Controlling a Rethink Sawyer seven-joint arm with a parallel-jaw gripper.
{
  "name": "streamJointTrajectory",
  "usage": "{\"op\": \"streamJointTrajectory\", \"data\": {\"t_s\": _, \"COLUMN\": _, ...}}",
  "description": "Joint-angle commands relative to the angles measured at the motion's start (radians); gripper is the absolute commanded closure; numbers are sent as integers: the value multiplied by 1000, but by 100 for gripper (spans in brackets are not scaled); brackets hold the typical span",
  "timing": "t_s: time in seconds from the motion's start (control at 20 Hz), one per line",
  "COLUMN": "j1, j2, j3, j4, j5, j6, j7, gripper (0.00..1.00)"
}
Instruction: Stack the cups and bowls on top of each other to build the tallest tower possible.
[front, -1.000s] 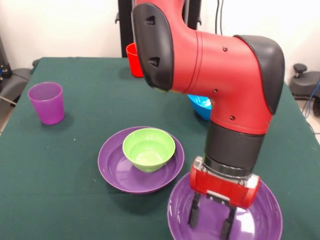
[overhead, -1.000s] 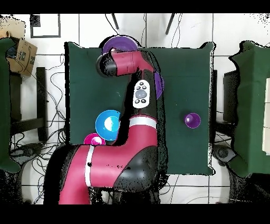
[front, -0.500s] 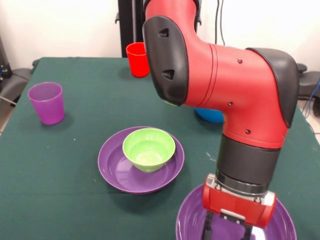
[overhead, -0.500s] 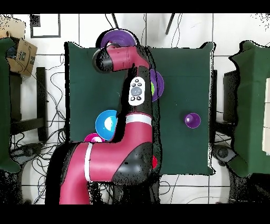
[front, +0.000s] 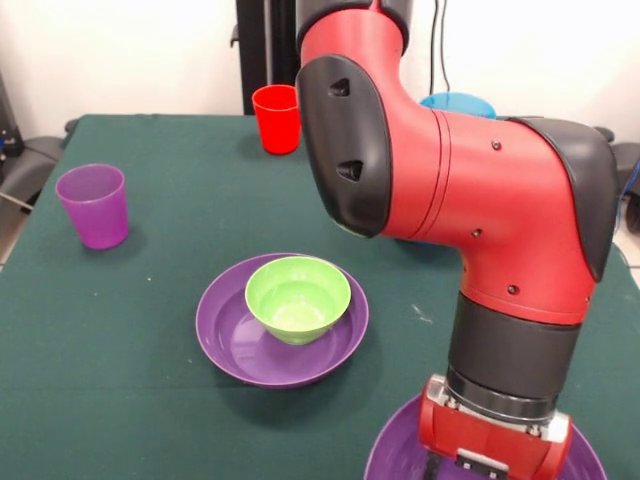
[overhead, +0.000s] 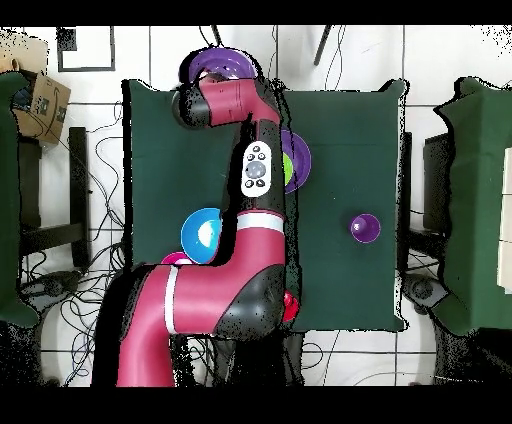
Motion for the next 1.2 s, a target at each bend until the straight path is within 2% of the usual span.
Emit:
{"op": "streamJointTrajectory", "data": {"t_s": 0.05, "j1": 28, "j2": 70, "j3": 83, "j4": -31, "j5": 24, "j6": 186, "j7": -43, "gripper": 0}}
{"op": "streamJointTrajectory", "data": {"t_s": 0.6, "j1": -2, "j2": 47, "j3": 124, "j4": 12, "j5": 101, "j6": 286, "j7": -150, "gripper": 0}}
{"op": "streamJointTrajectory", "data": {"t_s": 0.75, "j1": -8, "j2": 66, "j3": 129, "j4": -31, "j5": 113, "j6": 335, "j7": -184, "gripper": 0}}
{"op": "streamJointTrajectory", "data": {"t_s": 0.9, "j1": -14, "j2": 94, "j3": 144, "j4": -102, "j5": 143, "j6": 514, "j7": -228, "gripper": 0}}
{"op": "streamJointTrajectory", "data": {"t_s": 1.0, "j1": -24, "j2": 97, "j3": 159, "j4": -129, "j5": 184, "j6": 706, "j7": -248, "gripper": 0}}
{"op": "streamJointTrajectory", "data": {"t_s": 1.15, "j1": -44, "j2": 77, "j3": 189, "j4": -117, "j5": 268, "j6": 1030, "j7": -220, "gripper": 0}}
{"op": "streamJointTrajectory", "data": {"t_s": 1.2, "j1": -50, "j2": 64, "j3": 189, "j4": -98, "j5": 287, "j6": 1088, "j7": -215, "gripper": 0}}
